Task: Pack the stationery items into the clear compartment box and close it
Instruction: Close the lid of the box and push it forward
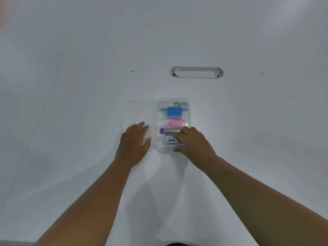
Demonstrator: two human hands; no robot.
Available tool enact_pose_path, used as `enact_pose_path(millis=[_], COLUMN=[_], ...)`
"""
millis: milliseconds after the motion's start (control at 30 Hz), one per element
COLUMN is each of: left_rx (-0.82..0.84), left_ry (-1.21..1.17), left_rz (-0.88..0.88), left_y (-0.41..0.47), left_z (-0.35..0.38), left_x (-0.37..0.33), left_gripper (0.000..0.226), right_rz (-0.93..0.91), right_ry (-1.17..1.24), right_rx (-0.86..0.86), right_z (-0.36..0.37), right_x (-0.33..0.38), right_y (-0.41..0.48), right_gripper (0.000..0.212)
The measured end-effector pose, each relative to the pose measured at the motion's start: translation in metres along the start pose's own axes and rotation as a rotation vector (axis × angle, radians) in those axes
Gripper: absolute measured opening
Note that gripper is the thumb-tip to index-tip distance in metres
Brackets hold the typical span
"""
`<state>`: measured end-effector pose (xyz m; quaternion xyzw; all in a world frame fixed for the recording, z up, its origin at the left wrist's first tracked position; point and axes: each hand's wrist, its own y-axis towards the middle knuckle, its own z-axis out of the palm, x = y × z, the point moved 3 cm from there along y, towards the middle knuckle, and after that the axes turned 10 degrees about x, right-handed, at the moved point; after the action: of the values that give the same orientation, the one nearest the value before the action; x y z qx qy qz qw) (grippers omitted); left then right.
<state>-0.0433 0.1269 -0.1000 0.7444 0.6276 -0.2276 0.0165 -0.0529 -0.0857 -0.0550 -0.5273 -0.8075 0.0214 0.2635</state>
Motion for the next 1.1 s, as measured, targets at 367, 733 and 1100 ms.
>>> enact_pose_path(millis=[367, 733, 1100], left_rx=[0.003, 0.045, 0.266], left_ry=[-0.008, 0.034, 0.144], left_rz=[-0.016, 0.044, 0.26], left_y=[0.001, 0.01, 0.073], left_z=[0.007, 0.006, -0.005], left_x=[0.001, -0.001, -0.034], left_gripper=[0.045, 0.047, 0.044], right_rz=[-0.006, 0.024, 0.022], right_ry=[-0.118, -0.345, -0.188], right_rx=[-0.057, -0.099, -0.256], right_z=[0.017, 0.032, -0.009], right_x=[0.002, -0.01, -0.054], right_y=[0.003, -0.023, -0.018], right_gripper=[0.046, 0.044, 0.038])
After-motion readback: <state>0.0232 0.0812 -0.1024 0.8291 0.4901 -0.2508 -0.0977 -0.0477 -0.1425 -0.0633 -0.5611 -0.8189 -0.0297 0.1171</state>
